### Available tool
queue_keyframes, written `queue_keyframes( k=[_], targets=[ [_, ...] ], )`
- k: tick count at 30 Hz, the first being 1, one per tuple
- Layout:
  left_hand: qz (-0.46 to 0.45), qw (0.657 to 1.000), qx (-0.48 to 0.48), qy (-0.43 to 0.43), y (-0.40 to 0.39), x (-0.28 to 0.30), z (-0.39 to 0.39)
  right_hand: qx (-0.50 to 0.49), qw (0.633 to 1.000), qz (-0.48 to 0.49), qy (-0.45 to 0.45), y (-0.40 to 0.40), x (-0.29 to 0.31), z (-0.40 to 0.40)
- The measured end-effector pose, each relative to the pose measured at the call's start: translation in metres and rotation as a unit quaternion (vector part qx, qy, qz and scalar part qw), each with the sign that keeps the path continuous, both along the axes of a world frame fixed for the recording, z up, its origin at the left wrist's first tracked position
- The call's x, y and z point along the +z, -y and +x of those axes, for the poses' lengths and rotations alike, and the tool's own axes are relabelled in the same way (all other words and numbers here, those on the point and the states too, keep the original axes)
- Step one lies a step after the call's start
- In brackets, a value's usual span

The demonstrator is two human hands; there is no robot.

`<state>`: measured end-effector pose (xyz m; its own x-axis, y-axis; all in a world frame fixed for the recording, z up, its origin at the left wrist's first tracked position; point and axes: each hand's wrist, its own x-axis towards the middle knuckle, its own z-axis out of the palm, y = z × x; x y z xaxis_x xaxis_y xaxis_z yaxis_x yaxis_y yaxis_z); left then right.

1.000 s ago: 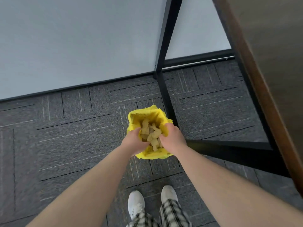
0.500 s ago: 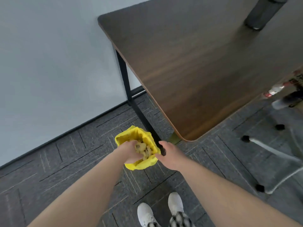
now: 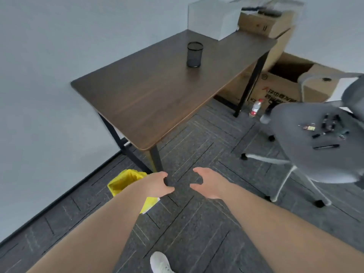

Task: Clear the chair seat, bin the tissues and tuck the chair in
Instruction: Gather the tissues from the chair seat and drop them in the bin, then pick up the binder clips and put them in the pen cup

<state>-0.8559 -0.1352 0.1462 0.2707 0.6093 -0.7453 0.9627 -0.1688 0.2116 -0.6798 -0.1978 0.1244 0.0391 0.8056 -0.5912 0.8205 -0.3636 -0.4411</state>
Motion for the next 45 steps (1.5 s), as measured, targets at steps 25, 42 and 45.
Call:
queue_keyframes(
  k=[25, 42, 45],
  targets=[
    [0.093, 0.914, -0.374, 0.13, 0.033, 0.076, 0.481, -0.382, 0.917, 0.045, 0.109, 0.158, 0.106, 0.397],
    [0.107, 0.917, -0.379, 0.063, -0.073, -0.053, 0.719, -0.368, 0.923, -0.034, 0.11, 0.062, -0.02, 0.64],
    [0.094, 0.91, -0.402, 0.035, -0.097, -0.082, 0.745, -0.368, 0.921, -0.055, 0.114, 0.033, -0.044, 0.666]
  ],
)
